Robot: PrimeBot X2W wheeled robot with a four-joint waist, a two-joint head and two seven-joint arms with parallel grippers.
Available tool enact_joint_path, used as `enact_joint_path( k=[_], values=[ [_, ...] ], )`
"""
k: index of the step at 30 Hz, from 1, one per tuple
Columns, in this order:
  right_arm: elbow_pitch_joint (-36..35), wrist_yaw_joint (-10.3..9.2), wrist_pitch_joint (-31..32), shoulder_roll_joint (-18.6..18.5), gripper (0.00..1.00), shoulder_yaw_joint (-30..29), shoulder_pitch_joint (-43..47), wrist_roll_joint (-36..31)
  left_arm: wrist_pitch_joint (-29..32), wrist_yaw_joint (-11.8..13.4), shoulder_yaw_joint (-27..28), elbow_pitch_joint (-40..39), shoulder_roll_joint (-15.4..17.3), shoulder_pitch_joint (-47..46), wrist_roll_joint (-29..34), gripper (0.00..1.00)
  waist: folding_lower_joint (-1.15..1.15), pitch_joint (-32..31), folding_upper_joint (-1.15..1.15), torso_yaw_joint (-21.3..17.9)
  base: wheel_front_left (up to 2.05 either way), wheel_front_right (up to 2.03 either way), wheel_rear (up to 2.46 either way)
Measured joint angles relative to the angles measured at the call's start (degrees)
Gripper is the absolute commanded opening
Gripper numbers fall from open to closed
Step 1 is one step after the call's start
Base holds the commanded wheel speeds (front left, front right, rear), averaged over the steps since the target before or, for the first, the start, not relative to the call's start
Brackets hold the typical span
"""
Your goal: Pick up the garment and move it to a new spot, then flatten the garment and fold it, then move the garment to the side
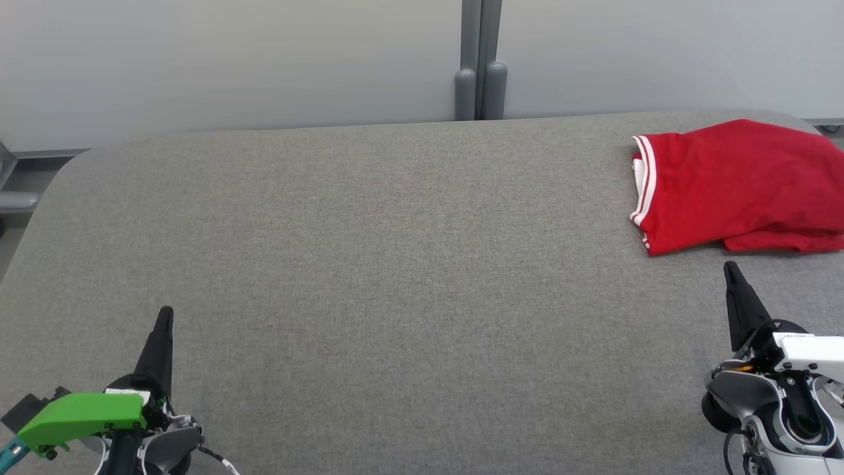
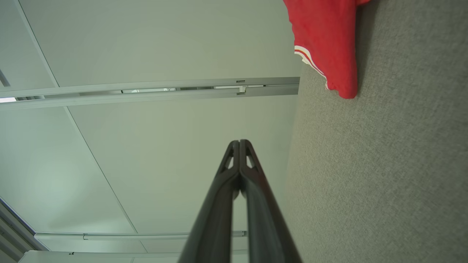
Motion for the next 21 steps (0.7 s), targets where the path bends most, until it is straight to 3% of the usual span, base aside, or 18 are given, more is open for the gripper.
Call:
enact_joint_path(
  k=[21],
  values=[
    [0.00, 0.01, 0.00, 0.00, 0.00, -0.02, -0.01, 0.00, 0.00, -0.01, 0.00, 0.00, -0.01, -0.01, 0.00, 0.00, 0.00, 0.00, 0.00, 0.00, 0.00, 0.00, 0.00]
  ],
)
